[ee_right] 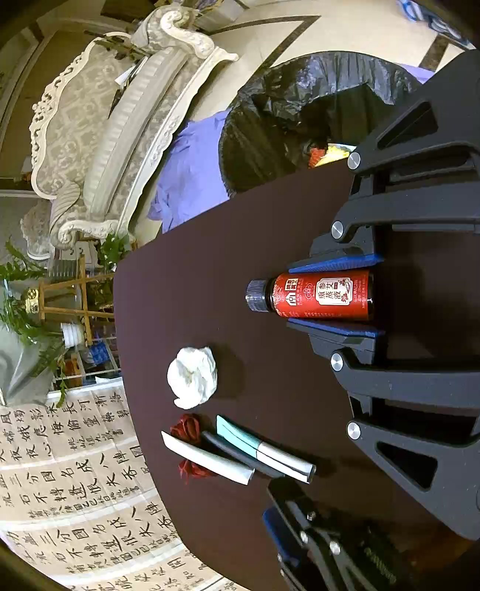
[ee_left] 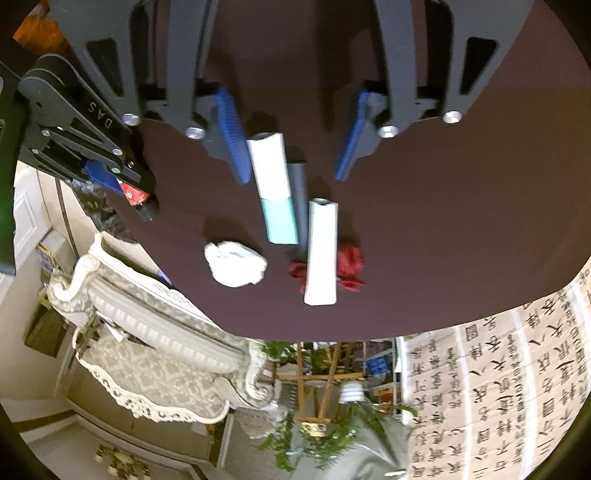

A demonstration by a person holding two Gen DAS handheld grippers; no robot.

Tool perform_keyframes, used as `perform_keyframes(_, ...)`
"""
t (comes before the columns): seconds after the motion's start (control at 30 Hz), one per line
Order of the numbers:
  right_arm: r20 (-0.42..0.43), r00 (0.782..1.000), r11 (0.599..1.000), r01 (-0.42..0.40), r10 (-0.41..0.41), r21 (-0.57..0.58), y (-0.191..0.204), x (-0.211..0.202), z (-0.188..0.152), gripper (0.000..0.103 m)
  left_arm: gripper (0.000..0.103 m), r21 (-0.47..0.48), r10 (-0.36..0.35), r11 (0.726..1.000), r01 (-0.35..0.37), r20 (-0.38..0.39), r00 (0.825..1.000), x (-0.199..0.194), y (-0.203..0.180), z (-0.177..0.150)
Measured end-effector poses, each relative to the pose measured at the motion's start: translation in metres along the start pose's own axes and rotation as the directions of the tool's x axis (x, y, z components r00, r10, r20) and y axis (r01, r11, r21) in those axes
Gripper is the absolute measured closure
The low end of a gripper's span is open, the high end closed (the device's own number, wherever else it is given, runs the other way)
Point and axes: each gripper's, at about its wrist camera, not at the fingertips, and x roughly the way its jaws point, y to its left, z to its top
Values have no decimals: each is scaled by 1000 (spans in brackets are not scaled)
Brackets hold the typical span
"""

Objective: Collect trash
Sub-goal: 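Grasp the teal-capped white tube with the left tool while the right tool holds the red bottle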

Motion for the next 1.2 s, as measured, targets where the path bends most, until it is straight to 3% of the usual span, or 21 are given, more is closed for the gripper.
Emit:
perform_keyframes(0.13,2,1000,1000,-14,14,4,-4,-1,-1,80,69,15,-10,1000,11,-34,999,11,-8,-1)
perform_keyframes(0.2,3,1000,1000,-22,22,8,-5,-1,-1,80,81,23,-5,1000,6,-51,999,16,-10,-1)
perform_keyframes(0.43,6,999,999,-32,32,12,-8,-2,-2,80,88,55,-2,998,4,-39,999,10,-15,-11)
perform_keyframes(0.8,6,1000,1000,-3,3,-18,-2,-8,-12,80,86,34,-8,999,9,-49,999,-8,-7,-28)
perform_keyframes(1.0,4,1000,1000,15,-14,-25,3,-8,-12,80,58,-18,-17,1000,16,-52,998,0,0,-17)
perform_keyframes(1.17,3,1000,999,25,-25,-31,6,-8,-12,80,59,-13,-18,1000,18,-51,999,5,1,-12)
perform_keyframes(1.2,3,1000,999,26,-26,-32,6,-8,-12,80,69,-4,-16,1000,16,-49,999,5,0,-12)
